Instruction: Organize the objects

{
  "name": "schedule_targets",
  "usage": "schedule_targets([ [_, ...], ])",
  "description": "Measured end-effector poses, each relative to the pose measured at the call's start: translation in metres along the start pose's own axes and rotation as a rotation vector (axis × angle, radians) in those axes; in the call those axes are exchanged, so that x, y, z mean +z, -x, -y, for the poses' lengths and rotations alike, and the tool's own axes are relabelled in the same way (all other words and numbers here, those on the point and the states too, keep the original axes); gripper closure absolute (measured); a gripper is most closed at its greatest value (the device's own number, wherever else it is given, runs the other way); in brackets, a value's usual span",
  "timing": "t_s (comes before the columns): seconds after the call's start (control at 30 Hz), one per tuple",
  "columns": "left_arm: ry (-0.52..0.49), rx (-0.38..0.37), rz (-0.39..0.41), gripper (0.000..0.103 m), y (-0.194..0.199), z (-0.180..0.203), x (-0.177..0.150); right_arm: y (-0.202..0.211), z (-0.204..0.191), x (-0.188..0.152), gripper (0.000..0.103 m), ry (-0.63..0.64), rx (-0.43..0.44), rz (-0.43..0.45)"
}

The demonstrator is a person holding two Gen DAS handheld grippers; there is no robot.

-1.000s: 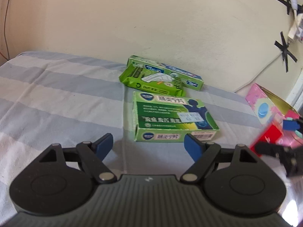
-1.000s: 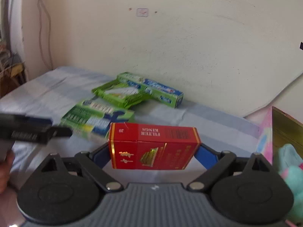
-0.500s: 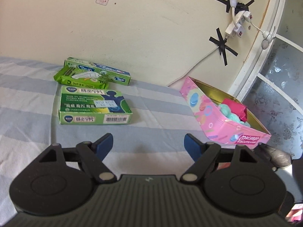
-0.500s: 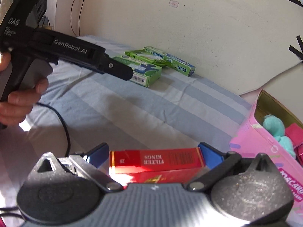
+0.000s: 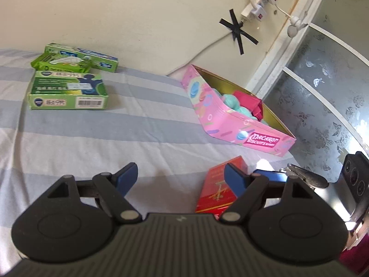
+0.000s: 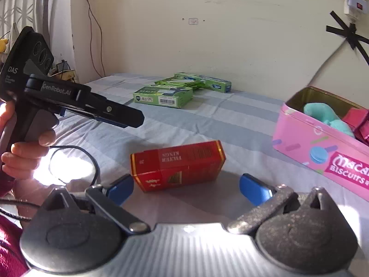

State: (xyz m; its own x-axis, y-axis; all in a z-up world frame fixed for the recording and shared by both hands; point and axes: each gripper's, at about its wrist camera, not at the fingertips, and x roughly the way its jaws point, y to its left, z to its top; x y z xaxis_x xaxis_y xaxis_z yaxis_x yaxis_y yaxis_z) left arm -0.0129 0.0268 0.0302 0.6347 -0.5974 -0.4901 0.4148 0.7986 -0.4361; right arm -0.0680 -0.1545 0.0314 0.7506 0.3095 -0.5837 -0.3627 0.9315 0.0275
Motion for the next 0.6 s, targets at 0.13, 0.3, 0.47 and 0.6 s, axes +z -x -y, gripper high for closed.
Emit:
schedule_targets([
  [0.13,-0.055,-0.046,-0.056,0.021,-0.020,0.025,-0.003,0.019,0.012,-0.002,0.001,-0.024,-0.008,0.028],
  [0.3,-0.148,-0.033,-0.171,0.021,-0.052,0.050,-0.022,0.039,0.026,-0.015,0.000,-0.033,-0.056,0.030],
  [0.47,-0.254,-0.043,-0.200,0.020,-0.063,0.075,-0.034,0.043,0.032,-0.033,0.000,-0.041,-0.067,0.003],
  [0.6,-0.382,-0.018,-0.150,0.019,-0.056,0.100,-0.035,0.045,0.035,-0.044,0.000,-0.043,-0.084,-0.003],
])
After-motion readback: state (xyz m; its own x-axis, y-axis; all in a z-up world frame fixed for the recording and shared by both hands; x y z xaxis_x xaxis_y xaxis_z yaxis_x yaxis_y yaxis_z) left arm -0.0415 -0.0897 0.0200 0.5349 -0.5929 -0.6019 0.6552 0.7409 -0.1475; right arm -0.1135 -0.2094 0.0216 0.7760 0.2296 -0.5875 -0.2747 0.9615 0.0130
